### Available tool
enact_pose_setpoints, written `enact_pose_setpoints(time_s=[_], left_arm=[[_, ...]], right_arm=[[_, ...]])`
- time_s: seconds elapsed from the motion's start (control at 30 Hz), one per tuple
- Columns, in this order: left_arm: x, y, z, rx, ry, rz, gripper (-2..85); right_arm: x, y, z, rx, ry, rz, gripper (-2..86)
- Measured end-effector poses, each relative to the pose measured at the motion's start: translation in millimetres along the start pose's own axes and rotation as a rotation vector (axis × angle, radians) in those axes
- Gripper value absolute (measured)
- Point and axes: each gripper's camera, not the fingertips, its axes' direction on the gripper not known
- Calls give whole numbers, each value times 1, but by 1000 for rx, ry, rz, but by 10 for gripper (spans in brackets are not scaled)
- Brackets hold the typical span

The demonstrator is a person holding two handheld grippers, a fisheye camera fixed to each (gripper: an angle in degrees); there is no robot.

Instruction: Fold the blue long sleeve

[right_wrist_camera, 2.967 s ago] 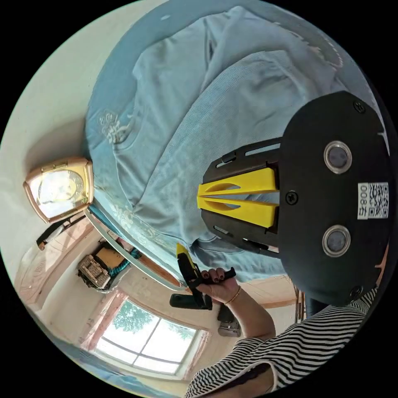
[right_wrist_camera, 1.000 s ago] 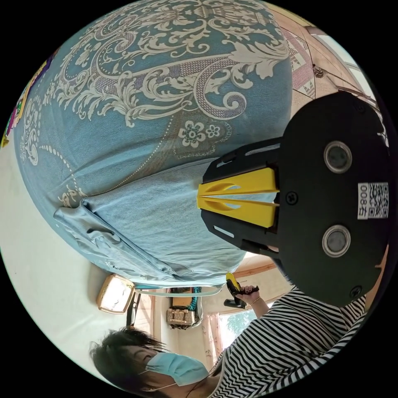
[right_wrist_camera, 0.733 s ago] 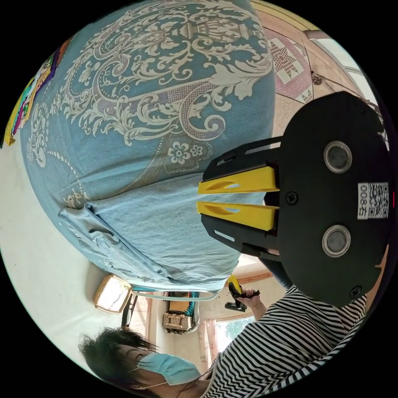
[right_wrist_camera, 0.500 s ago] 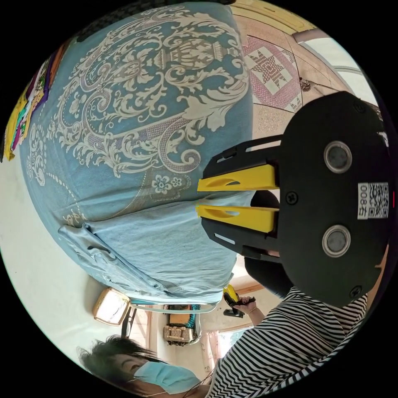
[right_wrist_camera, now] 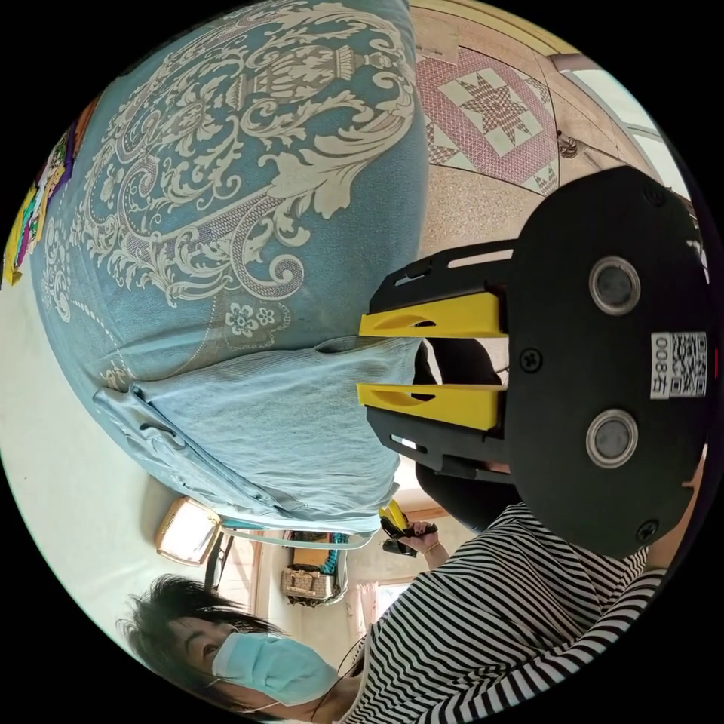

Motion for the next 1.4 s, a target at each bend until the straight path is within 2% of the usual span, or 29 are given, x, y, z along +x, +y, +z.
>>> enact_pose_setpoints(time_s=[0.33,0.43,0.6,0.87,0.97,1.17,1.4], left_arm=[[-3,28,-23,15,44,83,112],[-6,44,-29,51,69,90,95],[-5,72,-38,111,136,123,45],[24,117,-70,203,241,193,32],[33,123,-72,200,218,228,40],[39,119,-46,114,122,277,80],[46,116,-34,136,110,243,65]], right_arm=[[5,16,7,15,44,-58,52],[0,21,23,-30,8,-124,35],[4,32,26,31,21,-131,25],[15,24,24,-1,-101,-82,19],[20,20,31,-19,-92,-74,19],[39,19,38,12,-199,4,17],[36,17,47,26,-186,23,16]])
